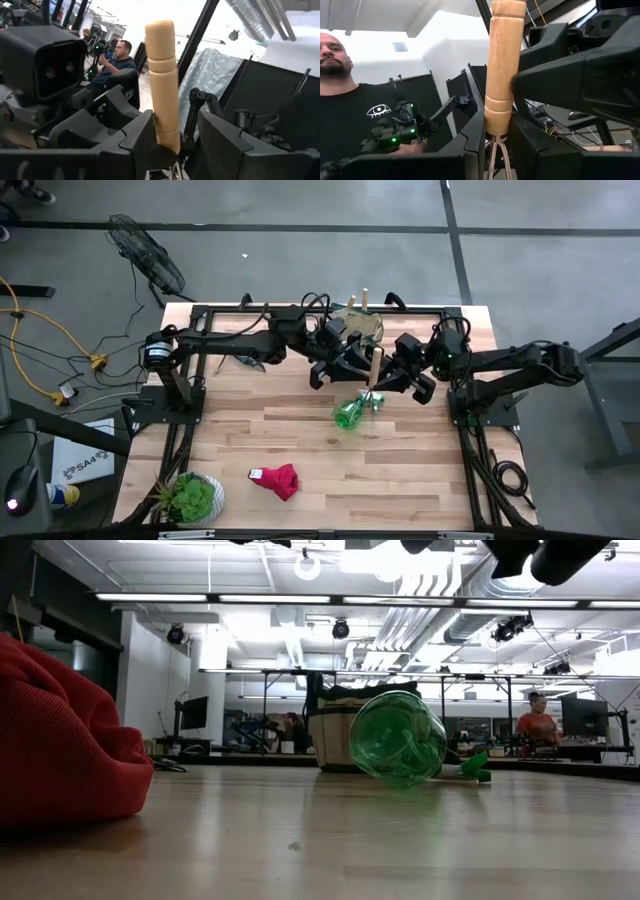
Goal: Pick & Place Garden tools in Gardening bag
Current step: Put the hand rake into the gardening bag
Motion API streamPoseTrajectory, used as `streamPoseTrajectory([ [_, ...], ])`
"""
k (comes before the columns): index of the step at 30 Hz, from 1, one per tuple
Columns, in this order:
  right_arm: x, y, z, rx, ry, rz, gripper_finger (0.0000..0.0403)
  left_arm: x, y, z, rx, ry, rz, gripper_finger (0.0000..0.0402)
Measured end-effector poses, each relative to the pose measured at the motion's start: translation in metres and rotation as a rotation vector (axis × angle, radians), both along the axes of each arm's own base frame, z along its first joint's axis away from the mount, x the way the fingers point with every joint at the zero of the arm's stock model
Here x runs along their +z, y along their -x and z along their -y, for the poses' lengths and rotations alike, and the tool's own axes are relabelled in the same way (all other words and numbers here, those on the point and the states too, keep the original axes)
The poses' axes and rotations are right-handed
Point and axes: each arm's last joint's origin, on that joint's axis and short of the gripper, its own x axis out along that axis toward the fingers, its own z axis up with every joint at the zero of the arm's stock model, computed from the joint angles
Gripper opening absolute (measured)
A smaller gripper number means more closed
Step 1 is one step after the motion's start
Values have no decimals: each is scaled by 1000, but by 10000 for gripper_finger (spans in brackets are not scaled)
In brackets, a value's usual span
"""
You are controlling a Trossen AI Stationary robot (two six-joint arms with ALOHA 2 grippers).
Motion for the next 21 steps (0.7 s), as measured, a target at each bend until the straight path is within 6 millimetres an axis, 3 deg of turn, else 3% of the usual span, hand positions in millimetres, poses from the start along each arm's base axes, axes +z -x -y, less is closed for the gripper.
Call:
streamPoseTrajectory([
  [12, -10, -8, 3, -53, -41, -87, 51, -4, -2, 11, -3, -19, -28, 150],
  [21, -12, -9, 4, -75, -43, -115, 48, -9, -3, 10, -45, -31, -81, 60],
])
